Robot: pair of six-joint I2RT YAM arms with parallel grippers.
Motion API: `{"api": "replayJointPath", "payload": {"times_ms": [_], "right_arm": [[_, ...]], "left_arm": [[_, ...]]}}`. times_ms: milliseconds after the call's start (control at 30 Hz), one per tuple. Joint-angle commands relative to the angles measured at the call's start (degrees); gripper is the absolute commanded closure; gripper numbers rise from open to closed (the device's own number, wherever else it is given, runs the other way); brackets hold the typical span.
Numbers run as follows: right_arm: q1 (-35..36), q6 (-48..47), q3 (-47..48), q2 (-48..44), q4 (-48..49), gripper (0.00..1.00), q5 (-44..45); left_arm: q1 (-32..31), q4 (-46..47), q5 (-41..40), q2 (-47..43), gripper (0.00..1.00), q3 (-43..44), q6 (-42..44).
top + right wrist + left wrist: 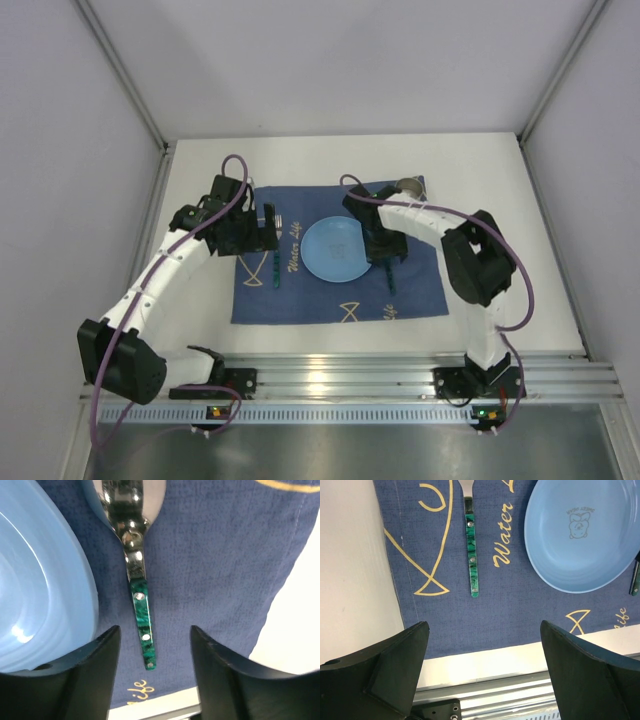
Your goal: Set the dinner table for one person
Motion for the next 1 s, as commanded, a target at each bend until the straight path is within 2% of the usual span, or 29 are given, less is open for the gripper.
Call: {"api": "replayJointPath", "payload": {"times_ms": [0,33,67,233,367,467,500,567,600,633,667,700,767,833,900,967], "right_arm": [[-0.41,0.51,-0.5,-5.34,0.78,0.42,0.82],[-0.41,0.6,-0.5,-6.14,0.51,0.35,0.9],[-0.32,0.78,-0.5,-6.93,-0.19,0.33,0.99],[-0.23,0.34,-0.67,-15.54,-1.16,0.28,0.56],[-0.32,-3.79,0.29,-27.37,2.87,0.24,1.34],[-0.23,-4.15,1.26,-36.69,6.12,0.15,7.13],[-0.23,-4.41,0.74,-39.0,9.96,0.0,8.36],[-0.23,-3.97,-3.82,-45.92,16.12,0.0,11.18],[-0.32,-3.62,-6.28,-48.05,22.68,0.0,11.8],[-0.23,-3.18,-11.43,-50.07,25.53,0.0,13.2],[-0.23,-3.0,-14.01,-53.05,28.0,0.0,13.73],[-0.23,-2.48,-16.47,-53.87,30.28,0.0,14.0],[-0.23,-1.6,-22.54,-54.58,33.29,0.0,13.48],[-0.23,-4.04,-25.97,-54.49,33.21,0.0,9.64],[-0.23,-5.02,-27.39,-54.31,32.77,0.0,6.46],[-0.14,-3.36,-29.41,-55.27,32.07,0.0,4.34]], "left_arm": [[0.46,-0.04,-2.97,-0.33,0.02,0.94,1.31],[0.55,-0.13,-3.51,0.02,0.02,1.55,1.57],[0.63,-0.3,-4.91,0.28,0.02,1.9,2.01],[1.6,0.22,-11.41,1.69,0.02,4.63,3.07],[3.01,3.65,-16.78,-1.63,0.02,6.2,4.21],[3.01,6.28,-22.13,-4.61,0.03,9.02,5.18],[3.01,11.33,-24.76,-6.55,0.03,6.24,5.44],[3.01,20.83,-25.66,-12.68,0.03,-0.43,7.28],[3.01,31.93,-25.93,-19.33,0.03,-9.69,7.9],[3.01,37.35,-25.15,-23.32,0.04,-15.0,9.99],[3.01,41.93,-24.62,-26.92,0.05,-24.72,10.88],[3.01,46.5,-24.0,-33.83,0.07,-28.99,11.59],[3.01,57.23,-23.73,-39.33,0.06,-40.38,15.54],[3.01,65.47,-26.18,-45.12,0.02,-46.67,18.35],[3.01,71.3,-26.55,-46.47,0.02,-54.91,21.77],[3.18,82.51,-27.42,-42.62,0.01,-60.73,22.33]]}}
